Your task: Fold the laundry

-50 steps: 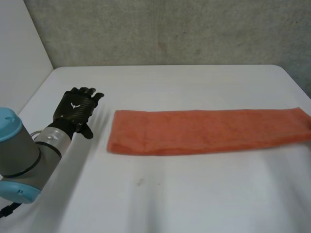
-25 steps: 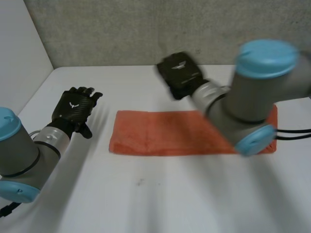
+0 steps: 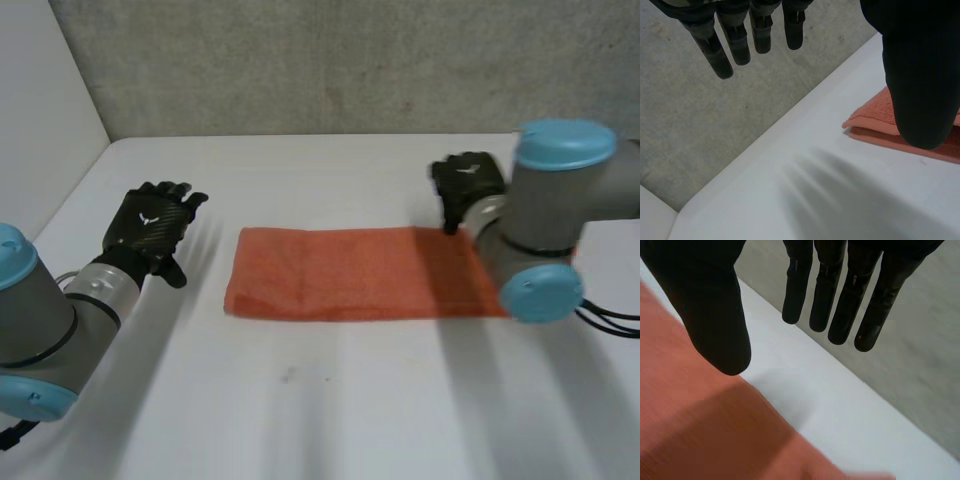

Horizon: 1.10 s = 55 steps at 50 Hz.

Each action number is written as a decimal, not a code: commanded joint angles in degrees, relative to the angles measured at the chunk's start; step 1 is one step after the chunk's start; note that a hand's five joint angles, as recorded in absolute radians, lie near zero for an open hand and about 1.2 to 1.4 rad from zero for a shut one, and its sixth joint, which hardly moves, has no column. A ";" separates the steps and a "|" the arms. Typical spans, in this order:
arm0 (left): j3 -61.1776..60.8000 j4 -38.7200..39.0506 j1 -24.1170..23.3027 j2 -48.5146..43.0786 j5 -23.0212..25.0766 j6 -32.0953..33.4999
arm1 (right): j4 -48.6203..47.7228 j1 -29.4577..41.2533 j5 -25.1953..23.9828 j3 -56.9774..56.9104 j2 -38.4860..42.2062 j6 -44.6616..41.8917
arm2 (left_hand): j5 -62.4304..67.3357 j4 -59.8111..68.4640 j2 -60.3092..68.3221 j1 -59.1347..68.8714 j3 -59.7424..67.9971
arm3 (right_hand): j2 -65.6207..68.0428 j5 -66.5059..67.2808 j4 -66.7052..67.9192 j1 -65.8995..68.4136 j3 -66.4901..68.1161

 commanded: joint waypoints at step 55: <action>-0.39 0.09 -0.12 0.02 -0.28 0.03 | 1.36 10.56 -9.07 -18.11 8.08 12.10 | -2.27 -1.34 -1.16 -1.39 -1.71 | 40.68 41.82 41.94 46.52 41.86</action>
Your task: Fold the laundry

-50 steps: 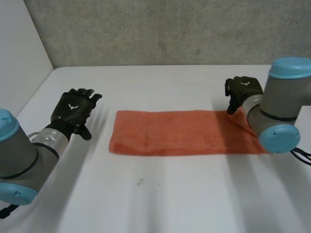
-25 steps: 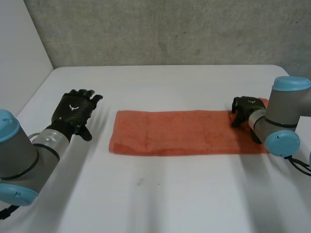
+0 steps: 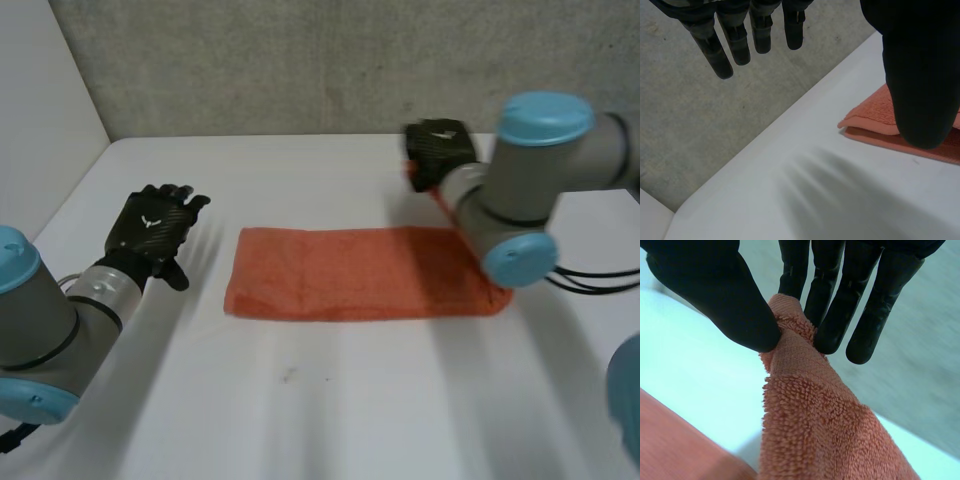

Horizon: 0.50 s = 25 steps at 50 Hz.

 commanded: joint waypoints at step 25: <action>-0.79 -0.09 -0.83 0.36 -0.11 0.00 | 0.50 15.06 -1.16 17.75 -7.92 -1.13 | -2.26 -1.34 -1.16 -1.39 -1.71 | -56.25 -55.48 -58.09 -45.22 -57.56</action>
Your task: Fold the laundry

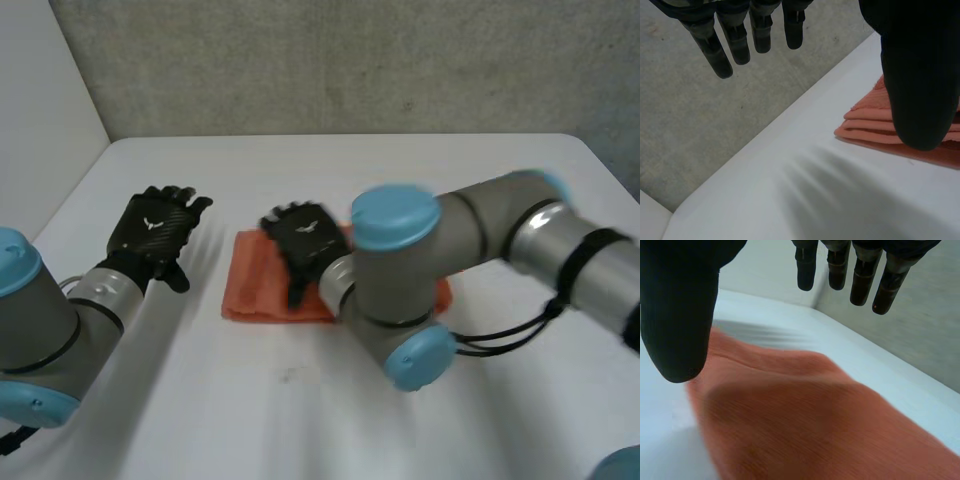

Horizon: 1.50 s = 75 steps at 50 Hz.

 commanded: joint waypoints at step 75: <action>23.32 -20.65 -15.30 -10.09 -6.64 -25.98 | 1.35 -8.64 -2.13 8.94 -8.52 -1.07 | -0.92 0.35 0.45 0.33 -0.01 | -2.24 -3.32 -2.97 -1.49 -1.84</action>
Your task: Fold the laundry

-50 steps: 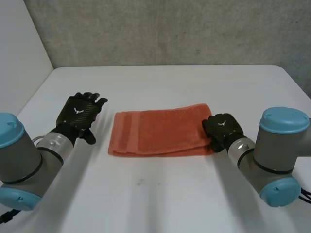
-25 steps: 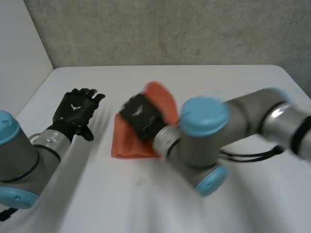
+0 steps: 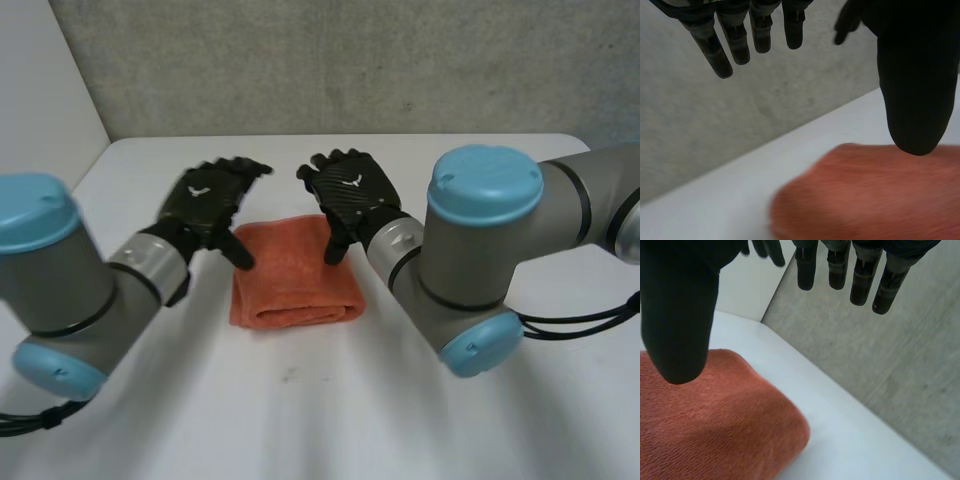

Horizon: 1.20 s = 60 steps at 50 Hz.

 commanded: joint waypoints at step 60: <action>11.96 -24.46 5.88 22.41 -4.41 -8.30 | 10.57 -17.39 9.38 10.58 -30.23 6.17 | -2.48 -1.21 -1.11 -1.23 -1.57 | -2.07 -3.23 -2.94 -1.32 -1.79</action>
